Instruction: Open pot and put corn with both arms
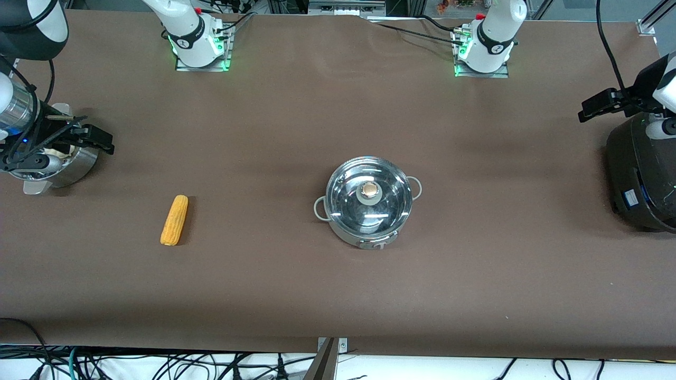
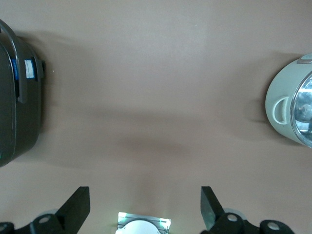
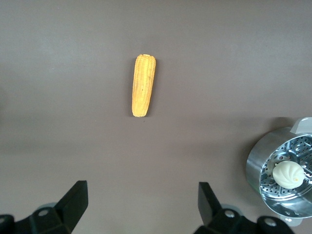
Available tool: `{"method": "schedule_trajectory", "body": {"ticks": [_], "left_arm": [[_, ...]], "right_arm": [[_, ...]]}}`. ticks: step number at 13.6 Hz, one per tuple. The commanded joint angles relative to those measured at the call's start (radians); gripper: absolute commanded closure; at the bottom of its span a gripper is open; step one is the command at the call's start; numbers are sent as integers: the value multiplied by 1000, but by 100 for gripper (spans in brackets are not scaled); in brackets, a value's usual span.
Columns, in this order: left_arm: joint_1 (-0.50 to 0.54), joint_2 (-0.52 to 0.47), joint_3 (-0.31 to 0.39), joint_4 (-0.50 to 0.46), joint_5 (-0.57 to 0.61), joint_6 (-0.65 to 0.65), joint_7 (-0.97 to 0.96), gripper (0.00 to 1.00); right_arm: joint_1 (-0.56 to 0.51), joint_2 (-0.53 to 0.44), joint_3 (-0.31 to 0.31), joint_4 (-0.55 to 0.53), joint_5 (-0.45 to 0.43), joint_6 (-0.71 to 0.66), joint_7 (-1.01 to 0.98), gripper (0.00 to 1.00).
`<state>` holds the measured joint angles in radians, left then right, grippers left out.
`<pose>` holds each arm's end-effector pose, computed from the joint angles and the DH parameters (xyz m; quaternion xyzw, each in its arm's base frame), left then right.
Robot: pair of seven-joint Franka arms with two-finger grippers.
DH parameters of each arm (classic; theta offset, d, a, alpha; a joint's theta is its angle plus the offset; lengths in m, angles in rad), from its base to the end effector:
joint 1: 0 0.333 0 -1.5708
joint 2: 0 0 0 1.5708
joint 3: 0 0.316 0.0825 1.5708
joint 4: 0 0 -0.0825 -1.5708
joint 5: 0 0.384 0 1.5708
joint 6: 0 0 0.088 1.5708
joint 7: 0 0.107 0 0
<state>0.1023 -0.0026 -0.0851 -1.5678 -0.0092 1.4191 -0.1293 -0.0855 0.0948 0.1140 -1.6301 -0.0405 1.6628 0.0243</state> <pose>0.5366 0.0081 0.6152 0.9947 0.0726 -0.0731 0.0004 0.5852 0.0101 0.5505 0.9994 0.0045 -0.0303 0.0155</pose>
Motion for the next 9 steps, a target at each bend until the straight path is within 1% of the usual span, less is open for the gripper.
{"method": "schedule_trajectory", "body": {"ticks": [1,9], "left_arm": [[5,-109,-13,-140,27,93,37,0],[14,-99,-7,-129,26,101,42,0]], "right_arm": [[-7,13,6,26,-1,-14,-7,0],[-8,13,6,30,-1,-11,-12,0]]}}
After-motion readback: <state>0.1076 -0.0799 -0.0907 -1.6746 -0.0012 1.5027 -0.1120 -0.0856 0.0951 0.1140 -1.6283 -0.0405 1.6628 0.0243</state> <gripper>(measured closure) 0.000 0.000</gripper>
